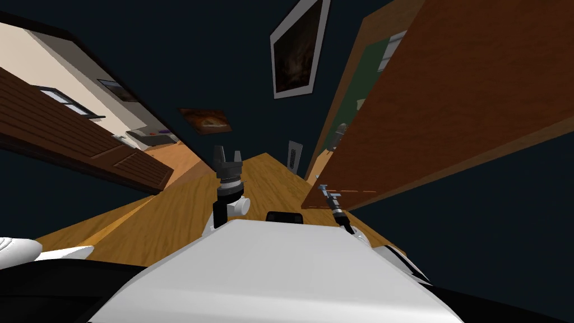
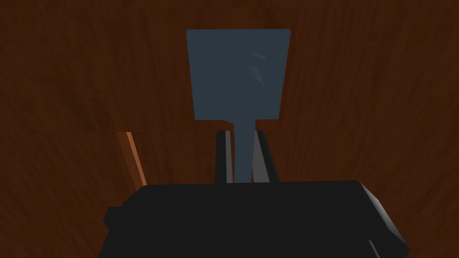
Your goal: Pull the door open
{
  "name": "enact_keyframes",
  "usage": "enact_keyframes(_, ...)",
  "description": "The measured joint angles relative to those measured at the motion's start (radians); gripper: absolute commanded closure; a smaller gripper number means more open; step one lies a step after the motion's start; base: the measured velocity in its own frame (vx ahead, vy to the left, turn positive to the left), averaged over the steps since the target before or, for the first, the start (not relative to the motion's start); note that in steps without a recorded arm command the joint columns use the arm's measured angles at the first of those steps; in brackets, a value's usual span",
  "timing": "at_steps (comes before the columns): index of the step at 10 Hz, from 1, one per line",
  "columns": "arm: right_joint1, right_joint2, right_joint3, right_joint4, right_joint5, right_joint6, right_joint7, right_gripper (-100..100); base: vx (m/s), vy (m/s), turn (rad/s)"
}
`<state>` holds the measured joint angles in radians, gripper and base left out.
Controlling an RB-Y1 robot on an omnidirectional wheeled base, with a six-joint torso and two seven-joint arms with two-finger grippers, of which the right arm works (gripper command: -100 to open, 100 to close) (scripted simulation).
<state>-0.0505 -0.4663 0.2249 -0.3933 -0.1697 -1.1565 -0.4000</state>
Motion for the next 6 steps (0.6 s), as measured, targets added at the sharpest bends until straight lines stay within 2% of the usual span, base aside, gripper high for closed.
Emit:
enact_keyframes(1, 0.009, -0.009, 0.003, -0.005, -0.001, -0.016, -0.009, 100, -0.060, -0.025, 0.025)
enact_keyframes(2, 0.010, -0.009, 0.004, -0.005, 0.000, -0.019, -0.011, 100, -0.146, -0.084, 0.204)
enact_keyframes(3, 0.028, -0.016, 0.005, -0.017, 0.000, -0.026, -0.013, 100, -0.185, -0.082, 0.179)
enact_keyframes(5, 0.050, -0.024, 0.009, -0.017, 0.002, -0.054, -0.021, 100, -0.118, -0.041, 0.055)
enact_keyframes(6, 0.046, -0.021, 0.012, 0.003, 0.004, -0.066, -0.024, 100, -0.096, -0.035, 0.127)
